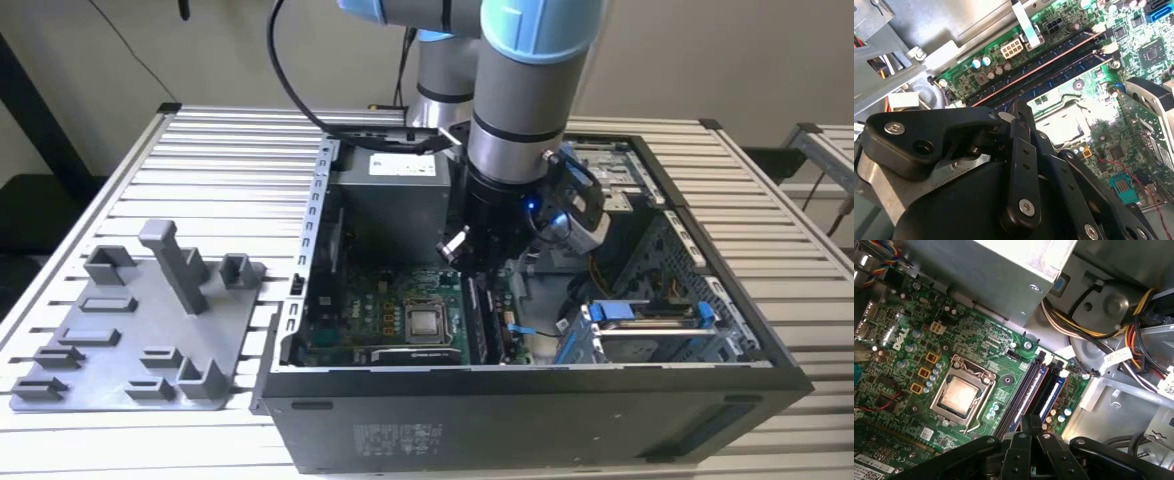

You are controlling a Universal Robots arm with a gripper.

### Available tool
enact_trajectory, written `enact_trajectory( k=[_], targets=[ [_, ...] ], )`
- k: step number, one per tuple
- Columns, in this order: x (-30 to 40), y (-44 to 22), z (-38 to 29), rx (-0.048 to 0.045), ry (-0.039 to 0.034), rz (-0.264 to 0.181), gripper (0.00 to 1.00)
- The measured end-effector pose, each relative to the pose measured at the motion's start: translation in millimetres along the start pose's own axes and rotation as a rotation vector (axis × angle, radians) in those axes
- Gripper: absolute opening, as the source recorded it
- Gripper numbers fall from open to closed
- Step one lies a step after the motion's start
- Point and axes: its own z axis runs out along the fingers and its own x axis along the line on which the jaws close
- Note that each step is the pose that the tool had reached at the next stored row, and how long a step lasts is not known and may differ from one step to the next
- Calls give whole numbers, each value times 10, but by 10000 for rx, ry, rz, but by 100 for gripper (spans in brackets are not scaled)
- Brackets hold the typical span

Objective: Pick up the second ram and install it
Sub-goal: 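Press down the second ram until it locks into place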

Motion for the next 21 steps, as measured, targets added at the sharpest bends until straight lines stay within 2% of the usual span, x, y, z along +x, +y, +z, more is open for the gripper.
enact_trajectory(
  k=[6,13,21],
  targets=[
    [1,1,7,-206,-87,-594,11],
    [1,1,12,-304,-121,-1108,11],
    [12,5,59,-452,-186,-1531,11]
  ],
)
